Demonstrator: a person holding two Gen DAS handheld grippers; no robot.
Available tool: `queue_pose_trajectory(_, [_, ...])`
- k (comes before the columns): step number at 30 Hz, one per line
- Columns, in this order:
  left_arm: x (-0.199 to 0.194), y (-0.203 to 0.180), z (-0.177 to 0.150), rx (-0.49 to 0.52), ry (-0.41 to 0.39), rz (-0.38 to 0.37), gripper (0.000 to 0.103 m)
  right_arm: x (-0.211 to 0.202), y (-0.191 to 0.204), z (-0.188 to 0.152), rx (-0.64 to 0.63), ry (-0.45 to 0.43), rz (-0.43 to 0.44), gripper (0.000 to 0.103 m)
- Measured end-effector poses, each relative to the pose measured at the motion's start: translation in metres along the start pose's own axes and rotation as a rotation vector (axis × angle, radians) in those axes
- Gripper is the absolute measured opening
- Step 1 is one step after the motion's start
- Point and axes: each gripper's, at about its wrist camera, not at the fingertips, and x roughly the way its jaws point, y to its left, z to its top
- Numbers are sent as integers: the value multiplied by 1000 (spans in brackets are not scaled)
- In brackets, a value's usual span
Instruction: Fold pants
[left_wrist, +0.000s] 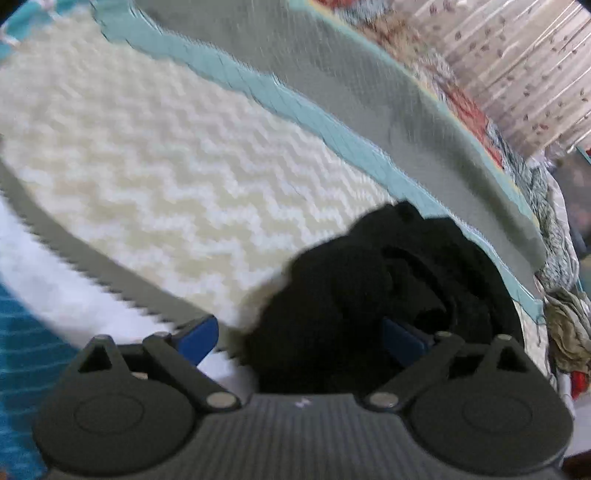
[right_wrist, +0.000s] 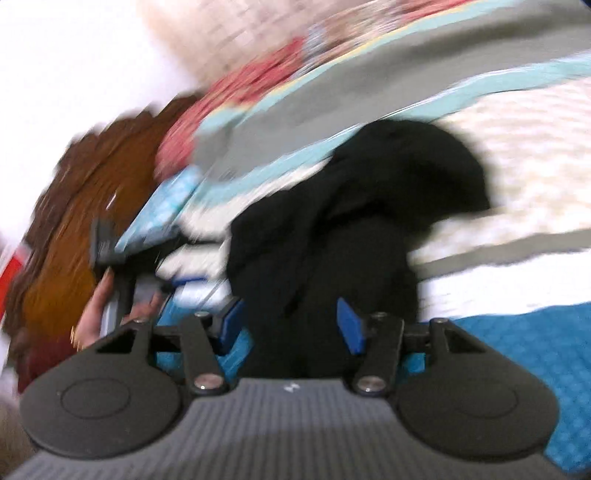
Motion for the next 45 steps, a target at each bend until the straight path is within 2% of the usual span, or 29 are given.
queue_pose_trajectory(1, [8, -3, -2, 7, 39, -25, 54, 2, -13, 7, 51, -26, -34, 58])
queue_pose_trajectory(3, [20, -9, -7, 8, 75, -79, 13, 2, -44, 17, 173, -73, -96, 63])
queue_pose_trajectory(4, [20, -10, -10, -15, 72, -102, 13, 7, -59, 23, 233, -87, -111, 65])
queue_pose_trajectory(6, [8, -12, -15, -7, 20, -115, 11, 19, -93, 39, 364, -106, -127, 68])
queue_pose_trajectory(10, [-44, -2, -17, 2, -98, -176, 10, 58, -127, 72, 484, -63, -134, 68])
queue_pose_trajectory(11, [-59, 5, -14, -10, -129, -193, 10, 72, -126, 81, 483, -37, -125, 61])
queue_pose_trajectory(12, [-76, 13, -14, -23, -167, -204, 10, 82, -124, 86, 468, -15, -112, 31])
queue_pose_trajectory(13, [-92, 21, -15, -35, -203, -213, 10, 91, -114, 95, 436, 2, -114, 13])
queue_pose_trajectory(14, [-106, 31, -15, -52, -233, -223, 10, 106, -87, 107, 393, 5, -116, 12])
queue_pose_trajectory(16, [-134, 50, -16, -95, -302, -221, 10, 120, -41, 125, 265, -23, -65, 12])
queue_pose_trajectory(19, [-171, 86, -23, -163, -415, -170, 10, 158, 44, 159, 95, -33, 63, 12])
queue_pose_trajectory(22, [-190, 118, -36, -233, -488, -86, 10, 193, 120, 172, -52, 12, 229, 18])
queue_pose_trajectory(23, [-191, 129, -40, -261, -488, -65, 10, 199, 139, 170, -102, 20, 278, 30])
queue_pose_trajectory(24, [-189, 138, -44, -283, -478, -59, 10, 200, 148, 166, -135, 17, 295, 57])
queue_pose_trajectory(25, [-186, 146, -47, -303, -462, -55, 10, 202, 153, 164, -156, -3, 286, 65])
queue_pose_trajectory(26, [-182, 152, -52, -321, -446, -46, 10, 200, 148, 159, -170, -25, 272, 65])
queue_pose_trajectory(28, [-178, 163, -57, -336, -439, -52, 10, 197, 119, 151, -152, -13, 213, 64])
queue_pose_trajectory(33, [-171, 175, -57, -346, -442, -95, 10, 162, 1, 117, 91, -27, -33, 63])
queue_pose_trajectory(35, [-170, 174, -54, -332, -445, -113, 10, 151, -38, 98, 187, -21, -96, 64])
queue_pose_trajectory(39, [-171, 158, -49, -293, -442, -141, 10, 158, -68, 65, 365, 45, -57, 68])
queue_pose_trajectory(41, [-172, 151, -50, -275, -444, -150, 10, 174, -69, 57, 385, 79, -59, 70])
queue_pose_trajectory(43, [-173, 144, -52, -262, -444, -151, 10, 179, -59, 53, 354, 72, -58, 69])
queue_pose_trajectory(44, [-173, 141, -53, -258, -443, -151, 10, 183, -49, 55, 323, 89, -49, 49])
queue_pose_trajectory(45, [-173, 138, -53, -252, -441, -152, 10, 182, -41, 59, 319, 137, -24, 18])
